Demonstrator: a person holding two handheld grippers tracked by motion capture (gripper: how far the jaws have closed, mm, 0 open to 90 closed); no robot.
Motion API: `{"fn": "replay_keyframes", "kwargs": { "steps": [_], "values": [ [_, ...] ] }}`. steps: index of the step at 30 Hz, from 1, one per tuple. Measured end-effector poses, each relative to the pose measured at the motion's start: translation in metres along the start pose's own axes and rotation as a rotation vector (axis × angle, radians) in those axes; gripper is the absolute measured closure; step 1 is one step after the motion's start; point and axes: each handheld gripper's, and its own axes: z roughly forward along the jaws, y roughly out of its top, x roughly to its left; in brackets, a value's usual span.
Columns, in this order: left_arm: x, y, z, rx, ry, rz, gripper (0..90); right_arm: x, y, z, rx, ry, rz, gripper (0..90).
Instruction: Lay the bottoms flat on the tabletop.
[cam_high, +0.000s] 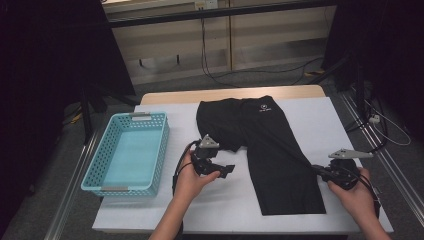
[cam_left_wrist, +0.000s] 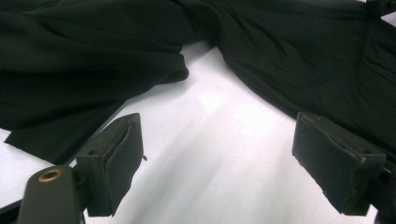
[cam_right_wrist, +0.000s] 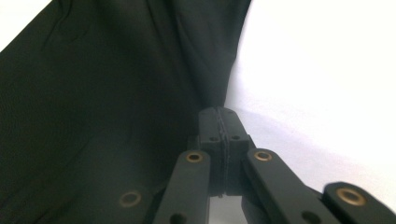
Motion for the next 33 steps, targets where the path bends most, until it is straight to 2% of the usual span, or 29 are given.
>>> {"fn": "replay_keyframes", "kwargs": {
  "steps": [9,14,19,23,25,29,32,33],
  "values": [
    [0.0,0.0,-0.001,-0.004,0.005,0.0,16.5,-0.011,-0.003,-0.006,-0.004,-0.023,0.02,90.0],
    [0.0,0.0,0.0,0.0,-0.001,0.002,16.4,-0.014,-0.005,-0.007,0.0,-0.01,0.025,89.3],
    [0.002,0.0,-0.002,-0.001,0.0,-0.007,16.3,-0.008,-0.007,-0.004,0.017,-0.031,-0.003,74.0],
    [0.005,0.0,-0.005,-0.005,0.003,-0.013,15.7,0.001,-0.003,-0.006,-0.013,-0.033,-0.02,60.0],
    [0.007,0.0,-0.006,-0.01,0.008,-0.021,15.7,0.008,0.001,-0.006,-0.018,-0.014,-0.051,50.4],
    [0.01,0.0,-0.009,-0.022,0.012,-0.03,15.4,0.032,0.009,-0.004,-0.039,0.042,-0.125,43.9],
    [0.011,-0.001,-0.01,-0.02,0.016,-0.034,15.4,0.051,0.011,0.003,-0.027,0.103,-0.144,44.3],
    [0.011,-0.001,-0.011,-0.019,0.03,-0.034,15.4,0.057,0.011,0.006,-0.021,0.125,-0.144,44.7]
  ]
}}
